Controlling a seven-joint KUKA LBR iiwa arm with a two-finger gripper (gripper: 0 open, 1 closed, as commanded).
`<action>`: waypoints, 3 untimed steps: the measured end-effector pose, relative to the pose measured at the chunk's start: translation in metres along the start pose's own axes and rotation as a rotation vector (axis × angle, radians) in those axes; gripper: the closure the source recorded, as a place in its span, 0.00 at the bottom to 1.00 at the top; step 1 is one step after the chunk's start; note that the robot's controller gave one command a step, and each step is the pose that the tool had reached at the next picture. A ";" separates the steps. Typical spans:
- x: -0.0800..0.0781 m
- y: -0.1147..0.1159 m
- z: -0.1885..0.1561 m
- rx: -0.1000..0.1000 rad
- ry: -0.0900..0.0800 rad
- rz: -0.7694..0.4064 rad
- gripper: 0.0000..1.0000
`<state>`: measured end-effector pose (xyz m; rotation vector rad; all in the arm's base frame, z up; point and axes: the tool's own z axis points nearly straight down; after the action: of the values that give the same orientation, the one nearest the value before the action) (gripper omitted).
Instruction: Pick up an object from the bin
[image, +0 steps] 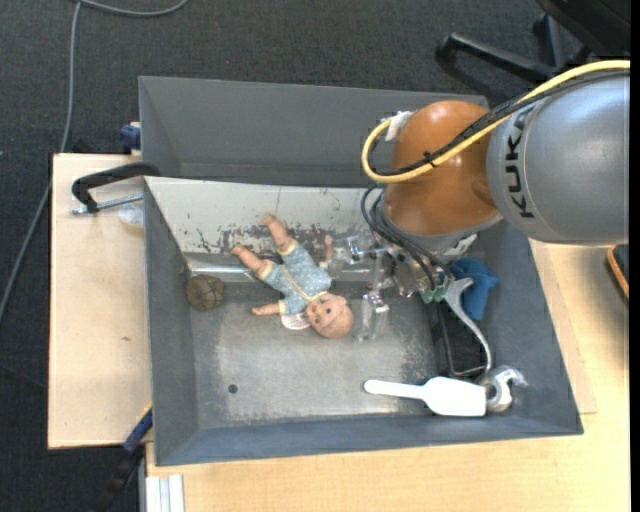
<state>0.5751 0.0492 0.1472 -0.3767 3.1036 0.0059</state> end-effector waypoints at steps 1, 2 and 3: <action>0.001 0.002 0.002 -0.003 0.004 -0.002 0.00; 0.010 0.009 0.028 -0.001 -0.003 0.051 0.00; -0.002 0.016 0.062 0.000 -0.008 0.031 0.00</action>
Offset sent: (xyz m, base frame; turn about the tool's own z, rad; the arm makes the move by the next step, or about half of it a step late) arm -0.0285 0.0140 -0.0678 0.1171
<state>0.5743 0.0653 0.0851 -0.3281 3.1008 0.0073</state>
